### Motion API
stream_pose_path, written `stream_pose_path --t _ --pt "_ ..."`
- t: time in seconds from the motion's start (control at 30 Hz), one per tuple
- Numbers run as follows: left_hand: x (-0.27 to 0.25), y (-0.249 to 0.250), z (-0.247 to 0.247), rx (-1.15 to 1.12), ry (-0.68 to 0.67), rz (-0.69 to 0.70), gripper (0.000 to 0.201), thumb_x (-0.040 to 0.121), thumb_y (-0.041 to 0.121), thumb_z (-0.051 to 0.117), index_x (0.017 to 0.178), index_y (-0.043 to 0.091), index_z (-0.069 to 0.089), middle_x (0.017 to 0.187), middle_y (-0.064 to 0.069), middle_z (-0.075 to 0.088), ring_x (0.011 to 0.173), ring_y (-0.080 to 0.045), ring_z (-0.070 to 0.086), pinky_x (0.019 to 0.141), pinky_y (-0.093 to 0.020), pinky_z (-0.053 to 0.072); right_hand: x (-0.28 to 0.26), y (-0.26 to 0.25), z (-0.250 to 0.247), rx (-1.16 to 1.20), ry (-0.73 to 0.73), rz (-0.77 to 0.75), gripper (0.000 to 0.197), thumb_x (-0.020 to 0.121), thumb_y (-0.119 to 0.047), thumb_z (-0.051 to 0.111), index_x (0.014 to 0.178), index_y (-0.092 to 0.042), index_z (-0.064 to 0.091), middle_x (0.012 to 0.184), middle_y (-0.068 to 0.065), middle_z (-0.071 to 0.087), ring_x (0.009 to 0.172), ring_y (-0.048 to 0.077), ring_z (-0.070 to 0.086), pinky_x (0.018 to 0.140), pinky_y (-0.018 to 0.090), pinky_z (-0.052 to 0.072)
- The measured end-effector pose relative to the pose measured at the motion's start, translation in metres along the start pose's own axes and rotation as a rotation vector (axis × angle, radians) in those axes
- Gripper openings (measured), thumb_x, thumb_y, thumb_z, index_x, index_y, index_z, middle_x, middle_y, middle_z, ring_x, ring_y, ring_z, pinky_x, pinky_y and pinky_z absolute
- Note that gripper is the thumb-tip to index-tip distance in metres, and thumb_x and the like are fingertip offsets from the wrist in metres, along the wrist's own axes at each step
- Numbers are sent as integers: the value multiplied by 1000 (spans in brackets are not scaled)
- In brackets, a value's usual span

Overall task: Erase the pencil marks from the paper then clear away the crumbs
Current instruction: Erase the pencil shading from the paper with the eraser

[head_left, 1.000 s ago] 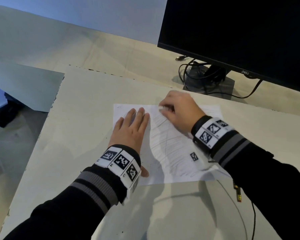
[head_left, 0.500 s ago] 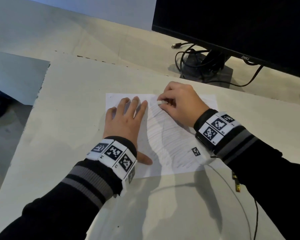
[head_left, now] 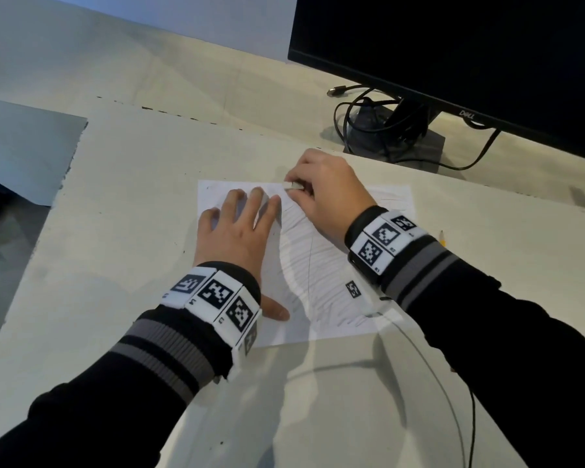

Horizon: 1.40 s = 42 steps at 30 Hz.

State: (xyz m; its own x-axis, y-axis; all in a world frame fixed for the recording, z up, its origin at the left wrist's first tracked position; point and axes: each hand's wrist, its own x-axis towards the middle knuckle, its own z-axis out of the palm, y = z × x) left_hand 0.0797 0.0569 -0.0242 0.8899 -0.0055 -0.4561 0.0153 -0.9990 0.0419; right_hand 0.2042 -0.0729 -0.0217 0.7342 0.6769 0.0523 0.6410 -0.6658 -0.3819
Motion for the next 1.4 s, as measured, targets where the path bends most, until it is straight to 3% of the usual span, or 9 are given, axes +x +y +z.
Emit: stream_pose_path --t 0.2,0.3,0.47,0.6,0.77,0.97,1.1,1.27,1.4 --pt "0 0 0 -13 3 12 157 43 91 67 151 19 -21 157 -2 -14 147 -28 -6 119 -48 14 2 -6 2 -59 -23 96 13 91 -22 64 98 -14 73 97 -1 61 85 11 52 78 22 42" --pt "-1 -1 2 -14 4 8 157 45 91 67 151 17 -23 158 -3 -16 148 -28 -8 120 -47 11 7 -17 6 -35 -33 47 13 90 -20 65 98 -13 73 96 -2 61 85 13 55 79 23 45" --pt "-1 0 4 -32 9 -1 158 43 91 68 150 18 -23 159 -2 -17 148 -27 -9 121 -47 9 4 2 -1 -51 34 165 16 90 -21 67 102 -12 73 98 0 63 86 12 54 81 24 46" --pt "-1 0 5 -24 13 -1 158 44 92 66 151 16 -23 159 -2 -17 148 -28 -8 121 -47 10 -10 -9 4 4 14 31 11 89 -15 67 98 -11 72 94 -2 59 82 11 54 78 25 47" --pt "-1 -1 5 -38 15 1 157 46 90 68 151 16 -23 159 -2 -18 149 -26 -10 122 -47 8 -7 9 -4 -47 81 179 13 89 -18 68 99 -11 73 90 -6 54 83 10 50 81 25 45" --pt "-1 -2 7 -54 28 3 158 44 90 69 151 17 -22 159 -1 -17 149 -26 -10 121 -46 8 -18 9 -3 -45 65 62 12 89 -12 68 100 -9 71 95 -6 54 81 8 50 74 14 37" --pt "0 -2 6 -50 27 10 158 43 90 69 151 17 -20 158 -1 -15 148 -26 -9 120 -47 9 -20 17 -5 -45 84 44 13 87 -10 69 99 -7 73 95 1 59 80 10 51 76 23 44" --pt "0 -2 6 -40 15 2 158 43 90 69 149 17 -22 158 -1 -16 148 -26 -9 120 -46 10 -18 16 -18 -72 -122 -31 13 89 -18 69 100 -11 74 96 -1 60 84 15 55 80 31 49" --pt "0 0 3 -16 6 -1 158 43 92 67 149 17 -24 157 -2 -17 148 -27 -9 120 -46 11 -7 12 -17 -115 -74 13 13 90 -18 68 101 -12 74 98 -2 59 85 13 53 81 28 48"
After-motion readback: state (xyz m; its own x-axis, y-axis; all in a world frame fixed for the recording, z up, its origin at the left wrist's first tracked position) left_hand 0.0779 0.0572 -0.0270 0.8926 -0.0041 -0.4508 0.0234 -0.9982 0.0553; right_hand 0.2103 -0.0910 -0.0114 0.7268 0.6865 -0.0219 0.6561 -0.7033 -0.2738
